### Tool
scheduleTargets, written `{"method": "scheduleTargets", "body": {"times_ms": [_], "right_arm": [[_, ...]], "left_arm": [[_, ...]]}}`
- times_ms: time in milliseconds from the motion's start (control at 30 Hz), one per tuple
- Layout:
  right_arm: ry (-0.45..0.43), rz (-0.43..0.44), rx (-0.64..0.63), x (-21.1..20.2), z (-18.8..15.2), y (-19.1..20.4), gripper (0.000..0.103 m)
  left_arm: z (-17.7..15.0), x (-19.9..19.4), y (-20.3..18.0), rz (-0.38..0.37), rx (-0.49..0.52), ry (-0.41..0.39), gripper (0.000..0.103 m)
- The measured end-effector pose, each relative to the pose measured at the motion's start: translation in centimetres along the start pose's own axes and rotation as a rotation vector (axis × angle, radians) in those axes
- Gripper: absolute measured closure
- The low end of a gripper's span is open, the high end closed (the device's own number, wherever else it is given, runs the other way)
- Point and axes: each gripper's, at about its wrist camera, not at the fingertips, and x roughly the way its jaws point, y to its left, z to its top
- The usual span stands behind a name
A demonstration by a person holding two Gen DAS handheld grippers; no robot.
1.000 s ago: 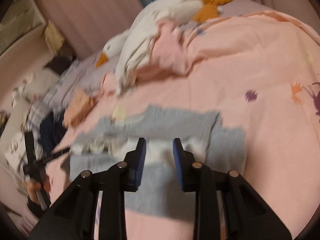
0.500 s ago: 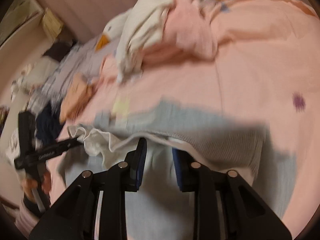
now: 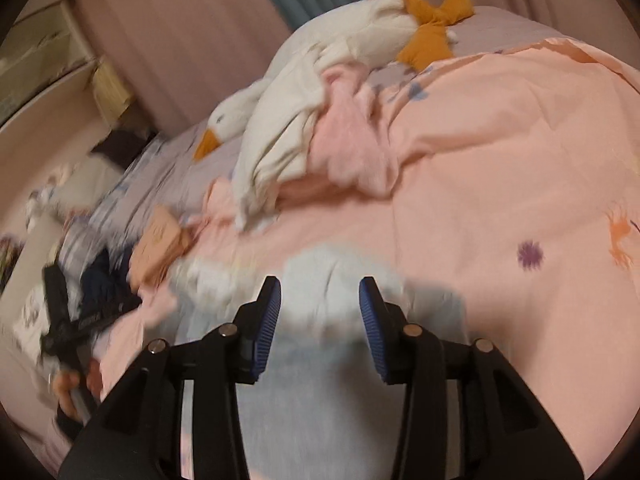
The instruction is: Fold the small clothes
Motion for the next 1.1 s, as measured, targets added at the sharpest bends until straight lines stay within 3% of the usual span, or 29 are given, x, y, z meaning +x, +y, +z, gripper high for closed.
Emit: {"method": "scheduleTargets", "body": {"times_ms": [67, 133, 200, 300, 400, 467, 600, 733, 933, 1100], "right_arm": [[0.068, 0.067, -0.062, 0.1, -1.7, 1.4, 0.062], [0.178, 0.037, -0.124, 2.6, -2.8, 3.1, 0.063], [0.225, -0.015, -0.161, 5.1, -3.0, 4.1, 0.064], [0.176, -0.122, -0.172, 8.4, -1.2, 4.0, 0.066], [0.12, -0.179, 0.006, 9.4, 1.0, 1.5, 0.062], [0.078, -0.135, 0.081, 8.1, 1.0, 0.6, 0.061], [0.065, -0.093, 0.058, 4.7, -0.9, 0.5, 0.059], [0.045, -0.043, 0.089, 0.8, -3.4, -0.9, 0.046], [0.018, -0.108, 0.148, -4.0, -6.2, -4.4, 0.046], [0.062, -0.154, 0.162, -5.5, -8.1, -6.6, 0.046]], "left_arm": [[-1.4, 0.1, 0.5, 0.018, 0.013, 0.034, 0.057], [-2.5, 0.3, 1.2, 0.008, -0.005, 0.062, 0.057], [-3.4, 0.3, 2.4, -0.04, -0.055, 0.084, 0.057], [-4.1, 0.0, 3.8, -0.093, -0.106, 0.097, 0.057], [-4.3, -0.4, 5.1, -0.111, -0.137, 0.106, 0.057], [-4.5, -0.7, 5.9, -0.113, -0.154, 0.102, 0.057], [-5.2, -1.1, 7.1, -0.195, -0.198, 0.094, 0.057], [-5.7, -1.1, 7.0, -0.2, -0.193, 0.104, 0.055], [-6.3, -0.8, 7.4, -0.249, -0.177, 0.148, 0.055], [-6.7, -1.3, 7.5, -0.289, -0.15, 0.155, 0.055]]}}
